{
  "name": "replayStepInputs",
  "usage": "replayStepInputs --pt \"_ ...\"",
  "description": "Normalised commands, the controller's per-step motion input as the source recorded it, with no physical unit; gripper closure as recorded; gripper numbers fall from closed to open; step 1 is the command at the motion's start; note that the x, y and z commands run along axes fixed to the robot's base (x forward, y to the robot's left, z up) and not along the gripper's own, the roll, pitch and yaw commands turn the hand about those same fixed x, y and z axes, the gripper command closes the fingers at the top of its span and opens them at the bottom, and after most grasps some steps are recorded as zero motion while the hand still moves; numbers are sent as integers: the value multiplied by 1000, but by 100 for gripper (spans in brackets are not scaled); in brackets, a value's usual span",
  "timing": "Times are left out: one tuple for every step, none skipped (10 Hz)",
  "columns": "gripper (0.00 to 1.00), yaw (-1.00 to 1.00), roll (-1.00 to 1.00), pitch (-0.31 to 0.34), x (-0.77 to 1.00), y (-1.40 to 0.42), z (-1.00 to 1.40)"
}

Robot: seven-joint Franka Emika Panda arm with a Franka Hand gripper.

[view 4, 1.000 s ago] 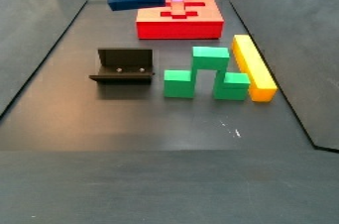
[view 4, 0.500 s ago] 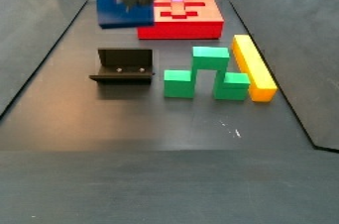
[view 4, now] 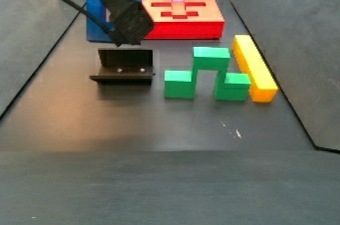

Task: Pick up the blue object. Move up. Place the blue object on the fixture. Regrasp the blue object. Move to above the board. Insert the blue object.
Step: Place the blue object on the fixture.

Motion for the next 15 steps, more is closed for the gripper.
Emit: replayStepInputs --pt "100 -323 246 0 689 37 -403" --pt "100 -237 209 0 440 51 -440" --pt "100 -266 246 0 274 14 -369" --pt "100 -157 183 0 66 51 -334" --pt "100 -29 263 0 0 131 -289" --pt "100 0 377 43 -60 146 -120" --pt "100 0 337 29 0 69 -143" --pt "100 0 194 0 -20 3 -134" --pt "100 0 151 0 -14 0 -151" --pt "100 6 226 0 -26 -26 -206" --pt "100 6 234 0 -74 -6 -217" --pt "100 0 209 0 -160 0 -183" --pt "100 0 226 0 -183 0 -157" --pt "100 0 163 -17 -91 -54 -174" --pt "100 0 200 -26 -80 -14 -194"
